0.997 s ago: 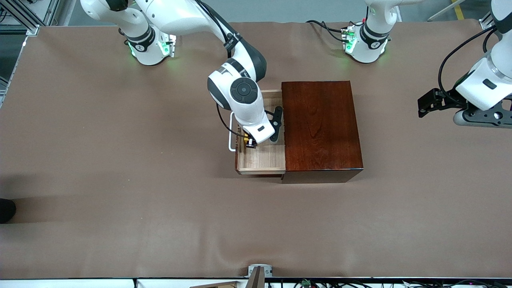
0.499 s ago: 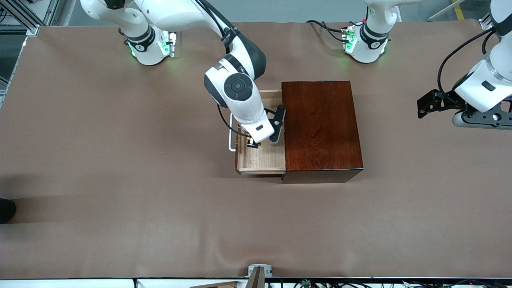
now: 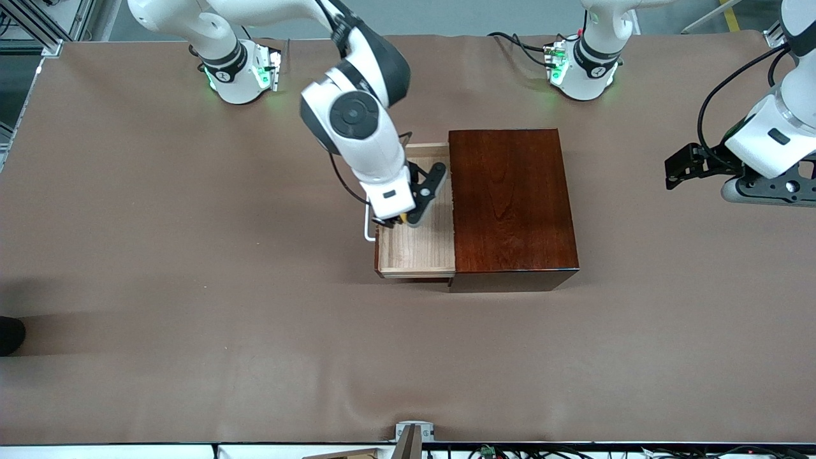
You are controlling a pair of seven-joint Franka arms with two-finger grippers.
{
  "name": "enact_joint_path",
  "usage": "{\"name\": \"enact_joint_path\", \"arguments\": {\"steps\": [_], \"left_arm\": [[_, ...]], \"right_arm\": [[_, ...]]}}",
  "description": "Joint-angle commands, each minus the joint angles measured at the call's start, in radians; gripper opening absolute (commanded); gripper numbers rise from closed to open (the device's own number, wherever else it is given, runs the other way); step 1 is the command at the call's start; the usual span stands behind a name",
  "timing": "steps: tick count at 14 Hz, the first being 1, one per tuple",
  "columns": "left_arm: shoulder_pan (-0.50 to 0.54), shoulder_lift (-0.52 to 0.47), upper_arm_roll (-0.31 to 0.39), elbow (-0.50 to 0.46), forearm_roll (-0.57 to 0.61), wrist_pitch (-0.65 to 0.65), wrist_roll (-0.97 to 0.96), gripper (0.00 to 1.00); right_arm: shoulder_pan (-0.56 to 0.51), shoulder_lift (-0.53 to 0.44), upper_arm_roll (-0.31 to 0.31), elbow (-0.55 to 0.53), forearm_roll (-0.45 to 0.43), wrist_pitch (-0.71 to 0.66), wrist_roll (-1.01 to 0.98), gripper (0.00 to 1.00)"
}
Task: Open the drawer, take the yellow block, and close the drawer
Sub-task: 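Lift the yellow cube out and carry it away with the right gripper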
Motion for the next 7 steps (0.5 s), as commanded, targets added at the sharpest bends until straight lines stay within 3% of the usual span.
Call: {"name": "enact_joint_path", "arguments": {"steps": [1,7], "left_arm": [[0.005,0.013,-0.003,0.031,-0.019,-0.003,-0.007,1.00],[0.007,0.013,-0.001,0.029,-0.011,-0.001,-0.007,1.00]], "right_arm": [[-0.031,-0.101,-0.029,-0.029,-0.011,-0.083,0.085,0.00],[-0.048,-0.186,-0.233,-0.031,-0.042,-0.251,0.093,0.00]]}}
